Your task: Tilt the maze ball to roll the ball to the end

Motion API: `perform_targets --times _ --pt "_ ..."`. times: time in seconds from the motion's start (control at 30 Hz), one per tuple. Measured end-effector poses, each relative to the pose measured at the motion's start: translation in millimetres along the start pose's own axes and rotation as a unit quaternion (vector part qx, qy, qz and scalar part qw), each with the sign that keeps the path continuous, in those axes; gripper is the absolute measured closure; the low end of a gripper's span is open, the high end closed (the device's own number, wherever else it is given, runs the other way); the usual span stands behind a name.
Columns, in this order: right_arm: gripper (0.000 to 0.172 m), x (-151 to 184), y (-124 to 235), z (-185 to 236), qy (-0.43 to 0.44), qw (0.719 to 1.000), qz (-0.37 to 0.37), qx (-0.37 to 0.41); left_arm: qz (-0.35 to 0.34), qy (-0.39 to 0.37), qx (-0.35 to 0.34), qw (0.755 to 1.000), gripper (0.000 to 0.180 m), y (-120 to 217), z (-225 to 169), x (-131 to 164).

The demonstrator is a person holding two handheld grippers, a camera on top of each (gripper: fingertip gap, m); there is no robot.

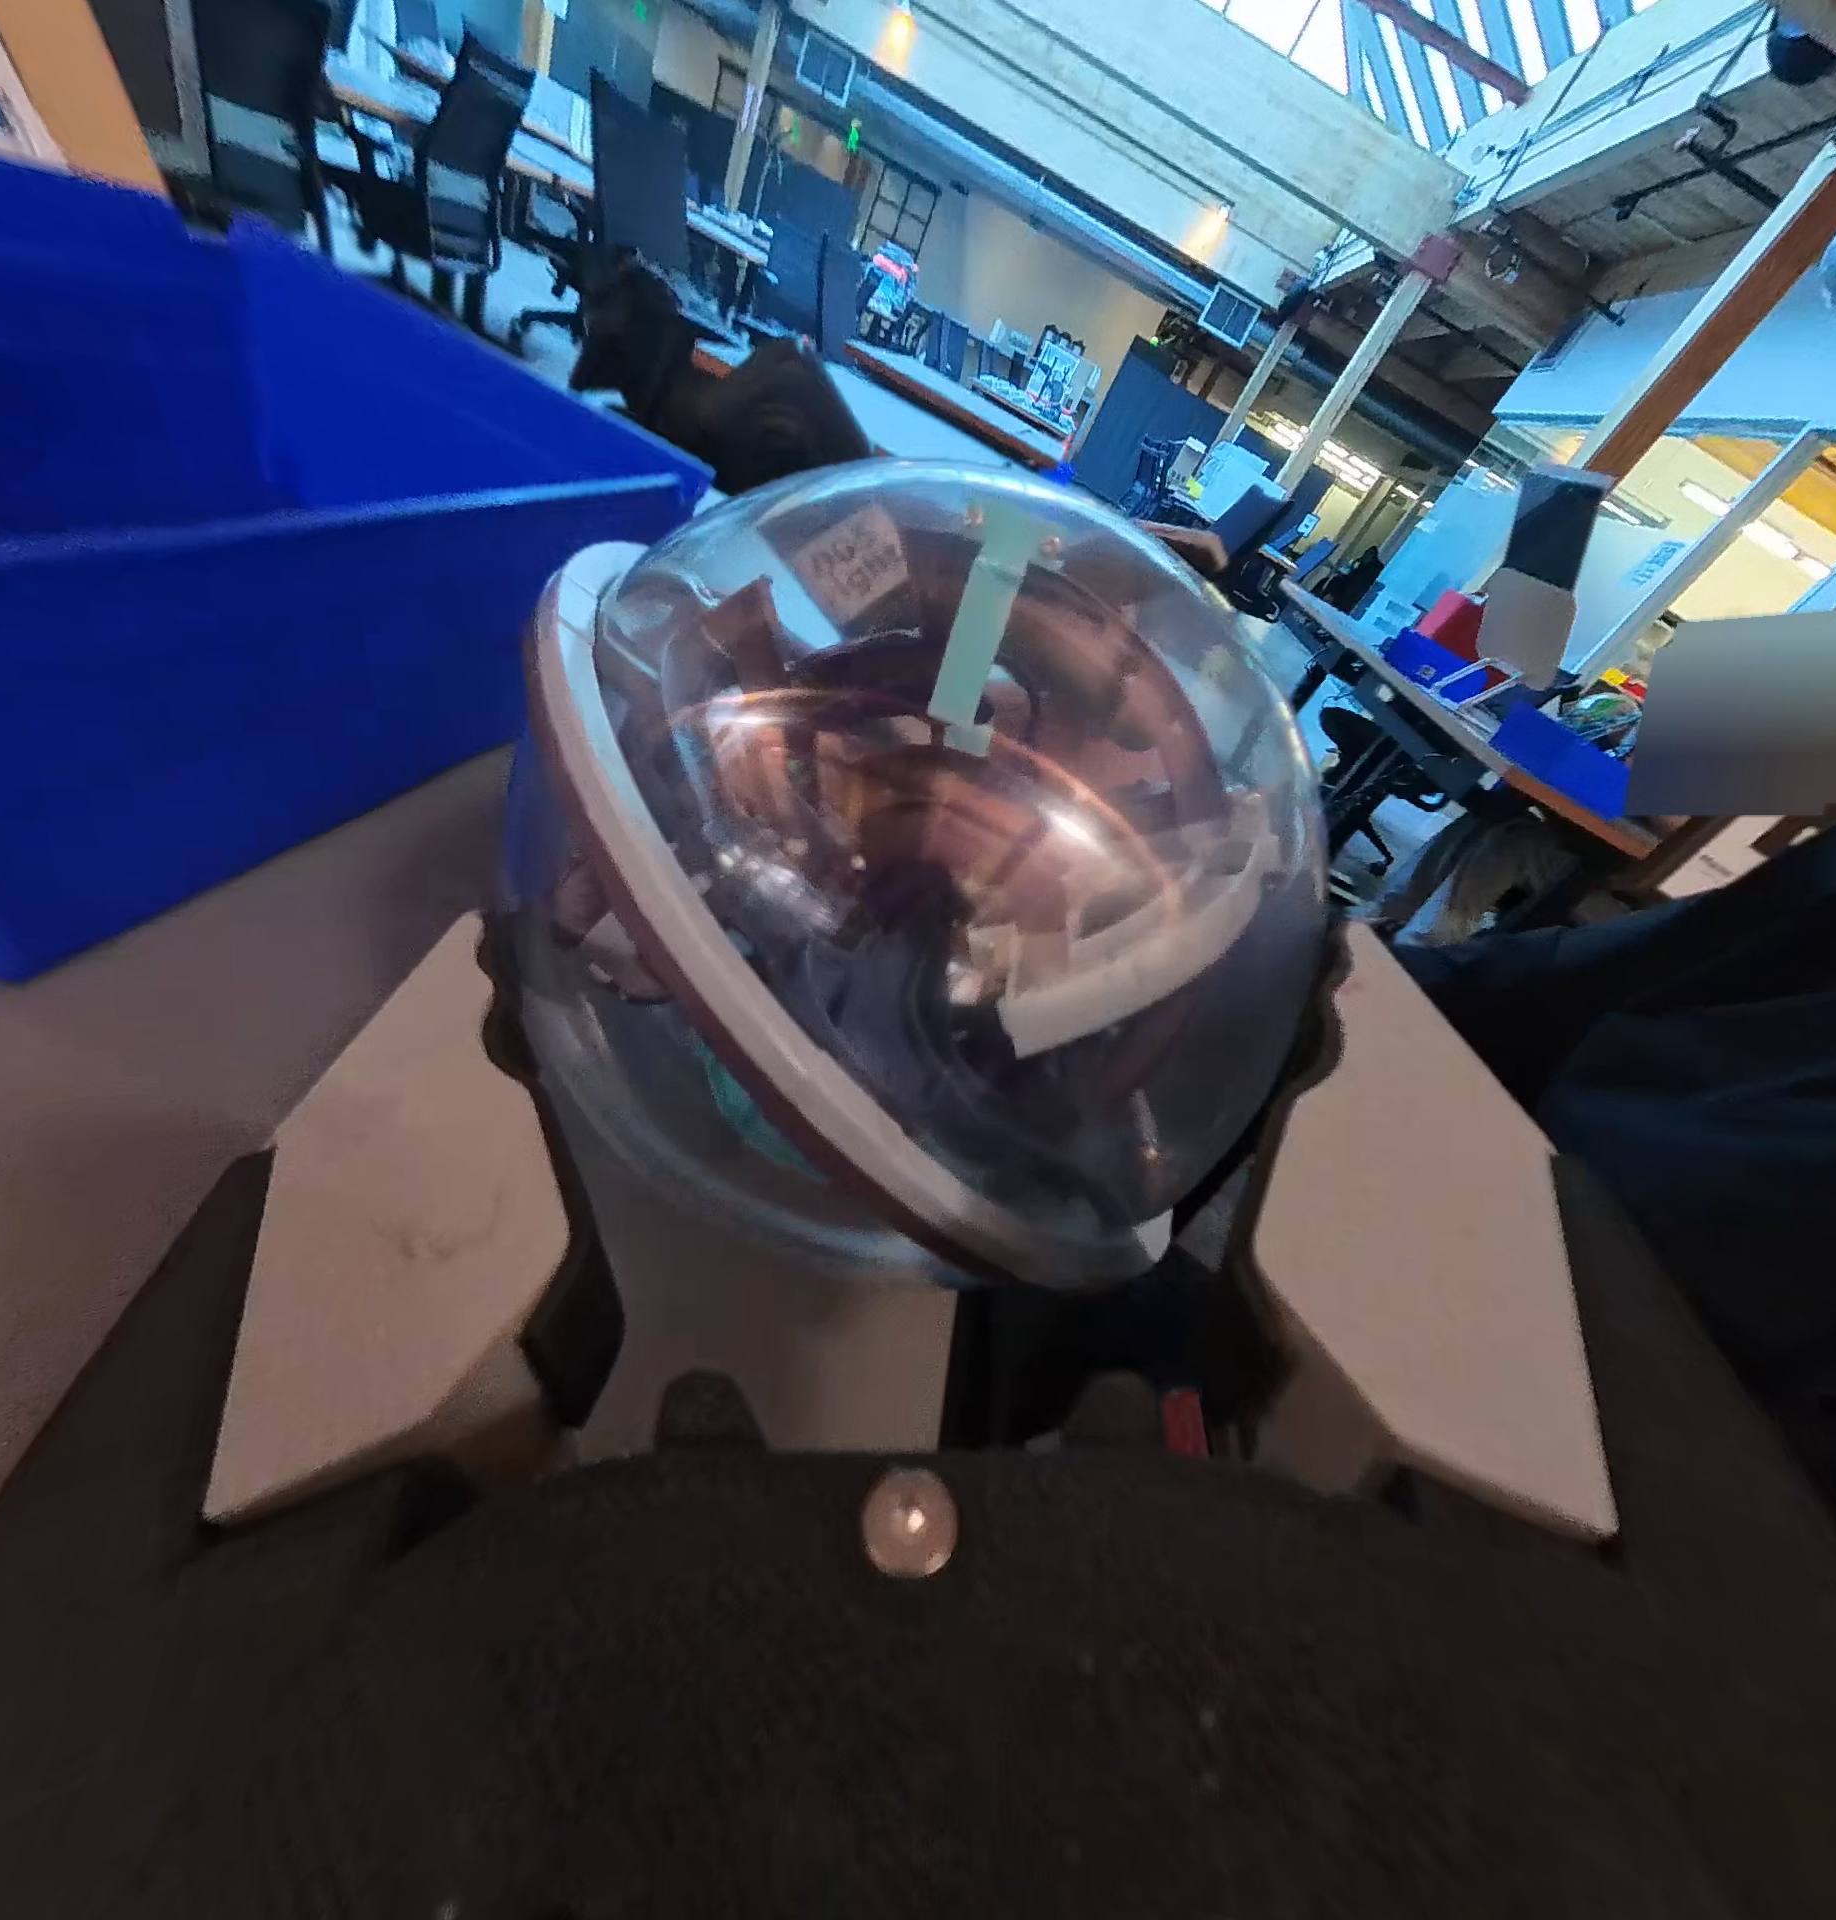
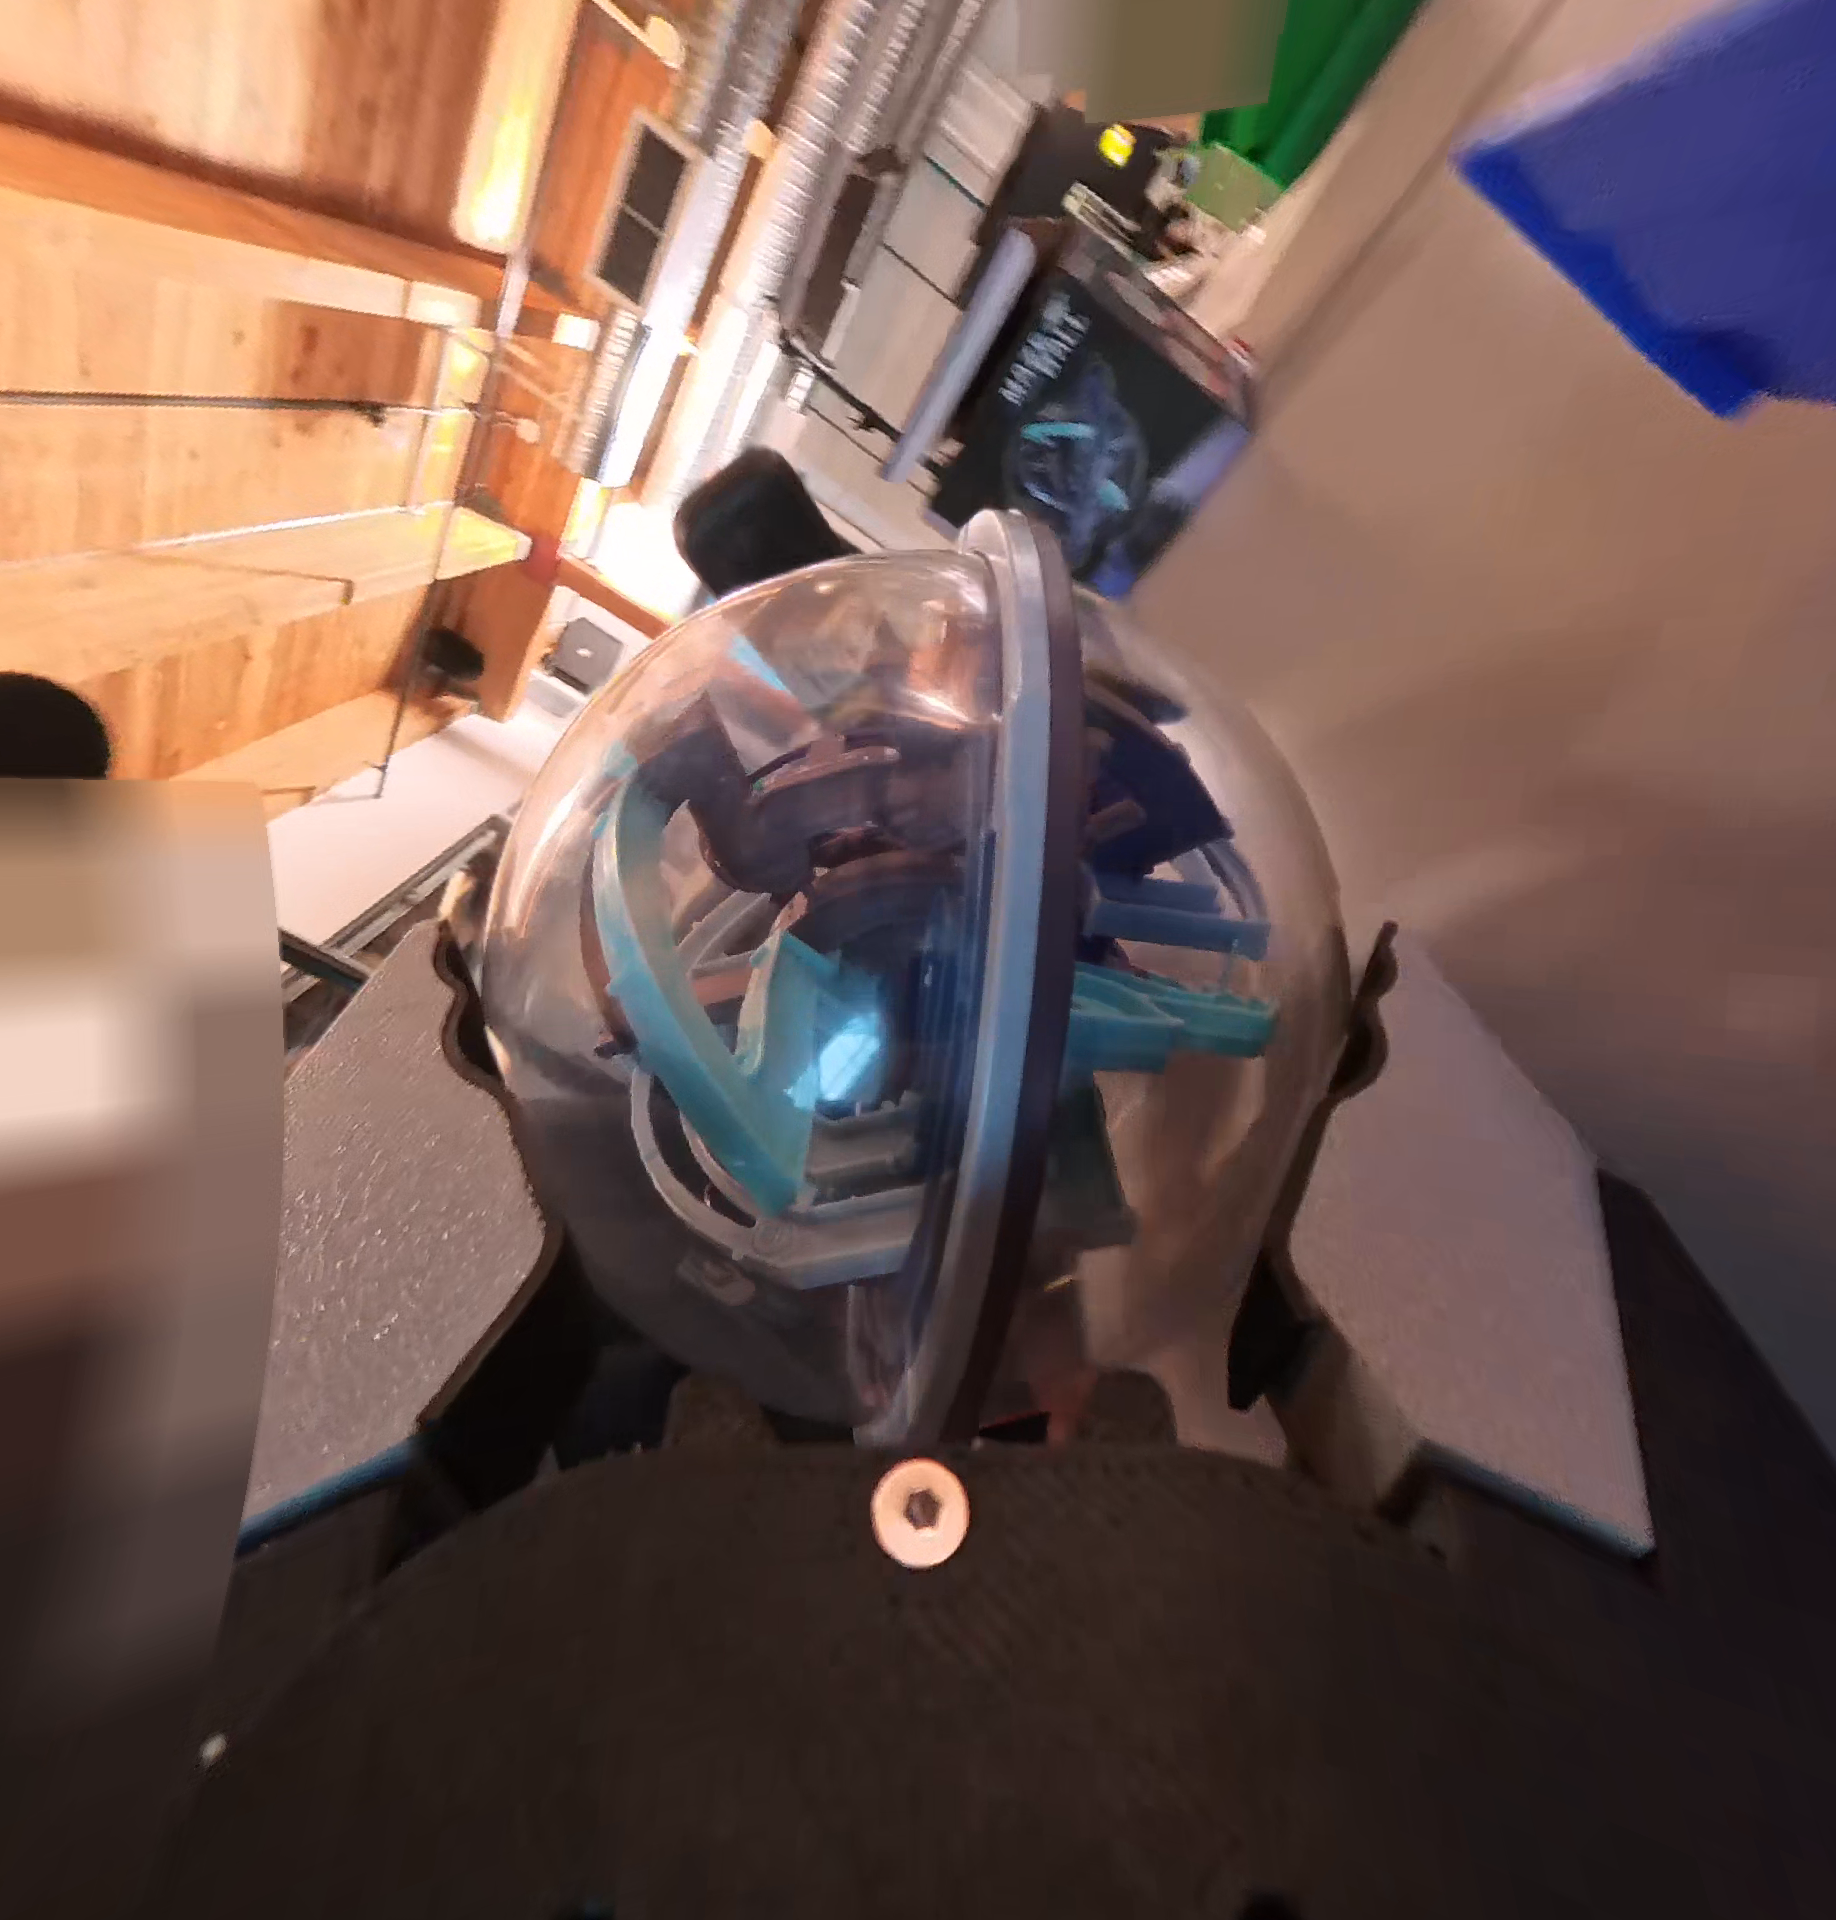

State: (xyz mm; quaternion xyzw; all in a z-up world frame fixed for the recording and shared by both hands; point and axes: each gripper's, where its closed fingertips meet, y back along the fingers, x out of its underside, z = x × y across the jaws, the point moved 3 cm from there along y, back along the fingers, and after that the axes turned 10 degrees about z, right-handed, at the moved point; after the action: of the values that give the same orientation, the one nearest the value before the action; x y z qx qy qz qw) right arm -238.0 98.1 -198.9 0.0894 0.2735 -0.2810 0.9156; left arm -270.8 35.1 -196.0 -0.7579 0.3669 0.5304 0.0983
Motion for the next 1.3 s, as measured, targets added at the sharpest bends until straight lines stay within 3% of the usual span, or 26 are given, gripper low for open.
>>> perform_targets --times 0.03,0.4,0.67,0.93,1.1,1.17,1.3 --pt "0.015 2.0 -0.9 -6.8 -0.007 1.0 0.005 0.008 0.007 0.012 0.003 1.0 0.036 -1.5 5.3 5.2" --pt "0.02 4.3 -2.8 -18.2 -0.01 0.999 0.024 0.026 -0.004 0.032 0.022 0.999 0.034 0.0 17.0 11.7" --pt "0.04 -2.9 15.9 -4.5 0.101 0.988 0.033 0.11 -0.014 0.043 0.029 0.999 0.037 2.6 19.9 10.1" --pt "0.04 -3.2 23.5 21.4 0.294 0.942 0.043 0.154 -0.021 0.029 0.021 0.999 0.045 6.2 18.7 5.9" --pt "0.042 -7.0 25.5 30.4 0.4 0.893 0.019 0.204 -0.024 0.034 0.023 0.999 0.046 6.9 19.6 5.7" --pt "0.049 -0.7 23.6 36.5 0.423 0.885 0.035 0.192 -0.024 0.035 0.023 0.999 0.046 7.1 19.8 5.7" --pt "0.043 8.9 16.6 27.4 0.435 0.873 0.075 0.205 -0.023 0.03 0.023 0.999 0.046 6.8 19.0 5.5"
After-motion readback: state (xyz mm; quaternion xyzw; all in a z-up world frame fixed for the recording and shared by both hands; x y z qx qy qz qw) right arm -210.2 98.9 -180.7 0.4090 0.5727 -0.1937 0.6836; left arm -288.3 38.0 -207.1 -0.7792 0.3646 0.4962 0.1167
